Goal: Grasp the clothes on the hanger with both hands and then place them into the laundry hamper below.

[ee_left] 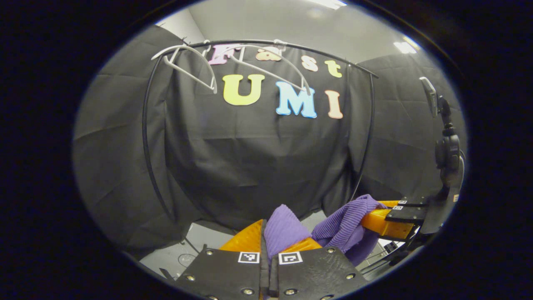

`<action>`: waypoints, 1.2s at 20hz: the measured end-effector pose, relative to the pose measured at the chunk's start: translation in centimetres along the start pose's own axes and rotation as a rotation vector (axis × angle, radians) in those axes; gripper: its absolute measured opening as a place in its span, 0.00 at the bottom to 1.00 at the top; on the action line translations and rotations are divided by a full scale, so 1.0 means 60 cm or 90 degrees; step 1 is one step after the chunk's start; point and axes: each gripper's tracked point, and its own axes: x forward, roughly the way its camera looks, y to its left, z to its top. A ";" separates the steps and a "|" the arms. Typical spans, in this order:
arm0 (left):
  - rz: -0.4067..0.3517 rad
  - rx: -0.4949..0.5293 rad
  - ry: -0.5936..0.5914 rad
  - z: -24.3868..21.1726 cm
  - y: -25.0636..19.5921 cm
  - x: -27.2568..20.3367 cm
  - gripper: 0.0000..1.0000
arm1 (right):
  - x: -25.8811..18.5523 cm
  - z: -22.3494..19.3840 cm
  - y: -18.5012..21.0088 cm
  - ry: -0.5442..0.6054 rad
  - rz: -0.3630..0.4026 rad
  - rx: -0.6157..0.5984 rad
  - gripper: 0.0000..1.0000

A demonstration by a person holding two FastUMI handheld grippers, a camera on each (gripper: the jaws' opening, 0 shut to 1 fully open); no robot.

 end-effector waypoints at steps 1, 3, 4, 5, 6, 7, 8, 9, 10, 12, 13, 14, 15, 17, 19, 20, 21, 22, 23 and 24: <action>0.006 0.001 0.014 -0.017 0.006 0.006 0.02 | 0.005 -0.015 0.000 0.013 0.000 -0.007 0.06; 0.015 0.008 0.041 -0.041 0.009 0.014 0.02 | 0.013 -0.045 -0.001 0.038 0.000 -0.011 0.06; 0.018 0.011 0.055 -0.054 0.010 0.020 0.02 | 0.017 -0.058 -0.001 0.048 -0.001 -0.010 0.06; 0.021 0.012 0.067 -0.073 0.015 0.026 0.06 | 0.020 -0.070 -0.002 0.060 -0.004 -0.011 0.06; 0.024 0.011 0.082 -0.090 0.019 0.032 0.01 | 0.026 -0.086 0.000 0.073 -0.007 -0.015 0.06; 0.027 0.009 0.095 -0.107 0.023 0.037 0.02 | 0.031 -0.100 -0.003 0.087 -0.010 -0.019 0.06; 0.029 0.007 0.109 -0.124 0.025 0.041 0.02 | 0.035 -0.116 -0.007 0.100 -0.013 -0.020 0.06; 0.031 0.007 0.125 -0.141 0.024 0.044 0.02 | 0.037 -0.131 -0.009 0.114 -0.016 -0.022 0.06; 0.033 0.008 0.142 -0.159 0.024 0.048 0.06 | 0.036 -0.146 -0.011 0.130 -0.019 -0.024 0.06; 0.045 0.015 0.175 -0.189 0.027 0.055 0.06 | 0.038 -0.171 -0.010 0.154 -0.023 -0.030 0.06; 0.049 0.019 0.187 -0.205 0.028 0.056 0.02 | 0.038 -0.182 -0.009 0.164 -0.023 -0.031 0.06; 0.051 0.023 0.198 -0.216 0.029 0.061 0.02 | 0.038 -0.194 -0.007 0.175 -0.024 -0.034 0.06; 0.054 0.025 0.210 -0.226 0.028 0.062 0.02 | 0.037 -0.204 -0.006 0.184 -0.025 -0.037 0.06; 0.060 0.028 0.234 -0.246 0.032 0.064 0.03 | 0.034 -0.222 -0.006 0.202 -0.029 -0.044 0.06; 0.067 0.035 0.250 -0.260 0.038 0.062 0.05 | 0.032 -0.231 -0.011 0.213 -0.035 -0.048 0.06; 0.066 0.034 0.254 -0.263 0.038 0.059 0.05 | 0.030 -0.238 -0.012 0.219 -0.038 -0.047 0.06; 0.067 0.030 0.259 -0.266 0.039 0.059 0.08 | 0.031 -0.245 -0.013 0.232 -0.038 -0.045 0.08; 0.065 0.025 0.259 -0.267 0.038 0.059 0.08 | 0.032 -0.257 -0.012 0.245 -0.039 -0.041 0.08; 0.068 0.023 0.253 -0.265 0.037 0.055 0.16 | 0.029 -0.265 -0.012 0.258 -0.036 -0.036 0.12; 0.068 0.024 0.249 -0.262 0.037 0.052 0.25 | 0.033 -0.274 -0.013 0.268 -0.037 -0.036 0.13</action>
